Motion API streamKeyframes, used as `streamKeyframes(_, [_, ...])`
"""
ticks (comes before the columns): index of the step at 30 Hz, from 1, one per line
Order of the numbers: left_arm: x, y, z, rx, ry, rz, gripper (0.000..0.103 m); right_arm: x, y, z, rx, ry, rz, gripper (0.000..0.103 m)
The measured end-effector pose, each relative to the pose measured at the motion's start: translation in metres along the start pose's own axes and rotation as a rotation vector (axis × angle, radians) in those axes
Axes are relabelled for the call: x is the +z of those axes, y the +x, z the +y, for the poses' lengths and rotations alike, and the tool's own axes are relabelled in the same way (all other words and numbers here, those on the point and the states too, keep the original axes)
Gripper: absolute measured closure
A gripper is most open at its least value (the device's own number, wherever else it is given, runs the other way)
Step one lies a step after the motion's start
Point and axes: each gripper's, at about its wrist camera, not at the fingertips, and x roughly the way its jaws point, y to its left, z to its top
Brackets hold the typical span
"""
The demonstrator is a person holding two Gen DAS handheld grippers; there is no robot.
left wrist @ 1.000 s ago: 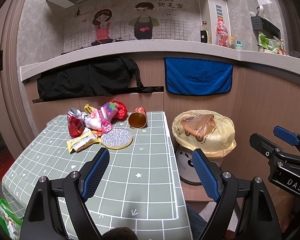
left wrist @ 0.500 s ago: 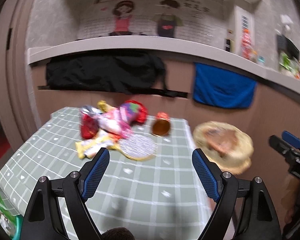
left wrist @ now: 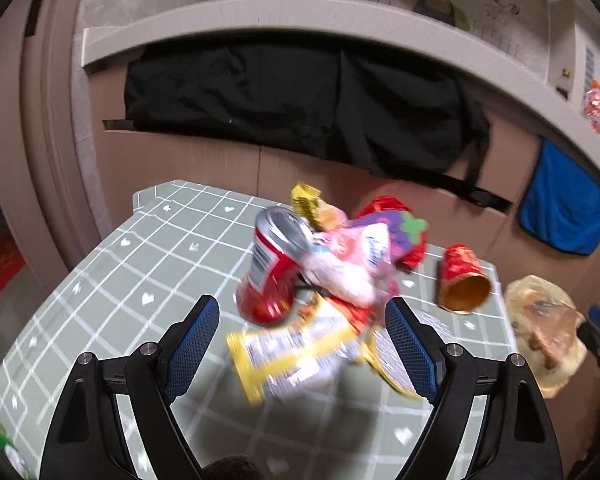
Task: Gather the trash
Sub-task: 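Grasp the red soda can with the left gripper while the right grasps the pink tube, then carry the red can and pink tube over the yellow-lined bin with both grippers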
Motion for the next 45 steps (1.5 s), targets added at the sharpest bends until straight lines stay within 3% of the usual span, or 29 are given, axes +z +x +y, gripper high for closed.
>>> streamKeyframes(6, [0.017,0.066,0.01,-0.015,-0.001,0.106,0.031,-0.005,0.036,0.005,0.005,-0.006,0.078,0.023])
streamKeyframes(7, [0.019,0.074,0.012,-0.015,-0.01,0.121,0.037,-0.005,0.041,0.006,0.007,-0.007,0.087,0.023])
streamKeyframes(8, [0.021,0.081,0.015,-0.023,-0.025,0.136,0.051,-0.004,0.046,0.007,0.018,-0.008,0.098,0.023])
streamKeyframes(9, [0.023,0.084,0.017,-0.035,-0.041,0.139,0.053,-0.003,0.052,0.008,0.037,-0.009,0.11,0.023])
streamKeyframes(14, [0.03,0.059,0.026,-0.072,-0.058,0.061,0.056,0.001,0.08,0.028,0.197,-0.063,0.18,0.023])
streamKeyframes(16, [0.031,0.045,0.027,-0.068,-0.042,0.047,0.071,0.005,0.093,0.041,0.236,-0.096,0.193,0.023])
streamKeyframes(21, [0.022,0.022,0.037,-0.058,-0.044,0.011,0.071,0.019,0.132,0.079,0.354,-0.133,0.227,0.023])
streamKeyframes(25, [0.012,0.025,0.046,-0.066,-0.077,0.042,0.071,0.03,0.164,0.112,0.384,-0.182,0.247,0.024])
streamKeyframes(30, [0.006,0.02,0.053,-0.093,-0.107,0.046,0.071,0.035,0.209,0.141,0.4,-0.206,0.323,0.04])
streamKeyframes(32, [0.005,0.015,0.052,-0.093,-0.099,0.031,0.071,0.034,0.218,0.147,0.409,-0.218,0.363,0.07])
streamKeyframes(36, [0.008,0.004,0.044,-0.105,-0.086,-0.002,0.071,0.04,0.2,0.141,0.443,-0.187,0.348,0.08])
streamKeyframes(37, [0.01,0.001,0.041,-0.113,-0.084,-0.011,0.071,0.043,0.189,0.139,0.432,-0.195,0.323,0.086])
streamKeyframes(45, [0.031,-0.031,0.0,-0.138,-0.034,-0.094,0.071,0.073,0.13,0.098,0.4,-0.142,0.213,0.087])
